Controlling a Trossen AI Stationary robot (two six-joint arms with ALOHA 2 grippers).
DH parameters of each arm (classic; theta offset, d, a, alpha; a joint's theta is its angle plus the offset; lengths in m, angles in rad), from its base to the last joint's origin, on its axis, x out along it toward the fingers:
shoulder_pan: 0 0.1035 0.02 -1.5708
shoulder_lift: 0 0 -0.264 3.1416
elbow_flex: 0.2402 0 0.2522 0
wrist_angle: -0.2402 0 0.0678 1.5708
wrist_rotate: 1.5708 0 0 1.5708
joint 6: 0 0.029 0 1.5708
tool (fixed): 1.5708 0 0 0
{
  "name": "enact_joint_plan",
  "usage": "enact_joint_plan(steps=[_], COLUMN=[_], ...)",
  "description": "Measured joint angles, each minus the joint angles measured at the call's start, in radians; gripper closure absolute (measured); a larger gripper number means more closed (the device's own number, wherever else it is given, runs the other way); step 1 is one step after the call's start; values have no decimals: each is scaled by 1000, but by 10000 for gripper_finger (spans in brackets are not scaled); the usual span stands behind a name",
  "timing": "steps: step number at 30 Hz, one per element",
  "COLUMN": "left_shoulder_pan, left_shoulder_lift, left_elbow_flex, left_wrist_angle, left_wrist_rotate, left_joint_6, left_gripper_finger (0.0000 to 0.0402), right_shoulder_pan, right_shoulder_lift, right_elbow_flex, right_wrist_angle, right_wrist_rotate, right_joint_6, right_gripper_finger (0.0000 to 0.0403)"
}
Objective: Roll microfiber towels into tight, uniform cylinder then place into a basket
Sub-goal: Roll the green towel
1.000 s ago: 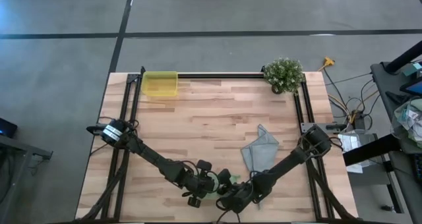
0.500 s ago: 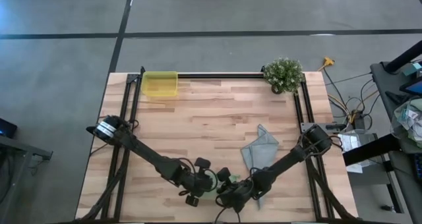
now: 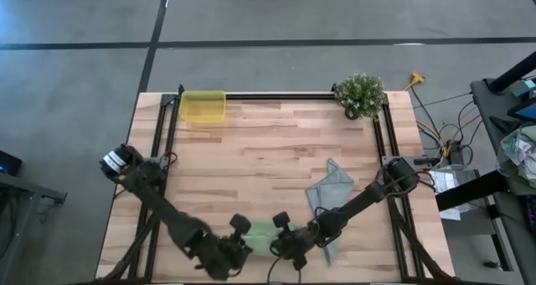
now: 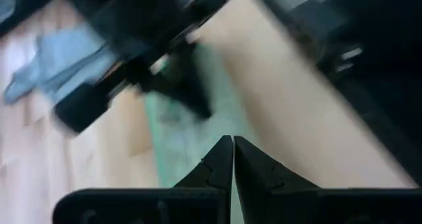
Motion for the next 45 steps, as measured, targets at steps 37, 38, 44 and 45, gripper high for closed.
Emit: enact_joint_plan(steps=[37, 38, 44, 45], left_shoulder_pan=[-38, -36, -14, -10], left_shoulder_lift=[286, 286, 286, 286], left_elbow_flex=[25, 25, 26, 26], left_wrist_angle=[223, 224, 224, 224], left_wrist_rotate=[-30, -43, -93, -101], left_joint_6=[9, 8, 41, 48], left_gripper_finger=[301, 301, 301, 301], right_shoulder_pan=[-120, -120, -120, -120], right_shoulder_lift=[0, 0, 0, 0], right_elbow_flex=[-202, -202, -202, -203], right_wrist_angle=[388, 389, 401, 403], right_wrist_rotate=[-205, -205, -203, -202], right_joint_6=[288, 290, 317, 317], right_gripper_finger=[394, 394, 394, 394])
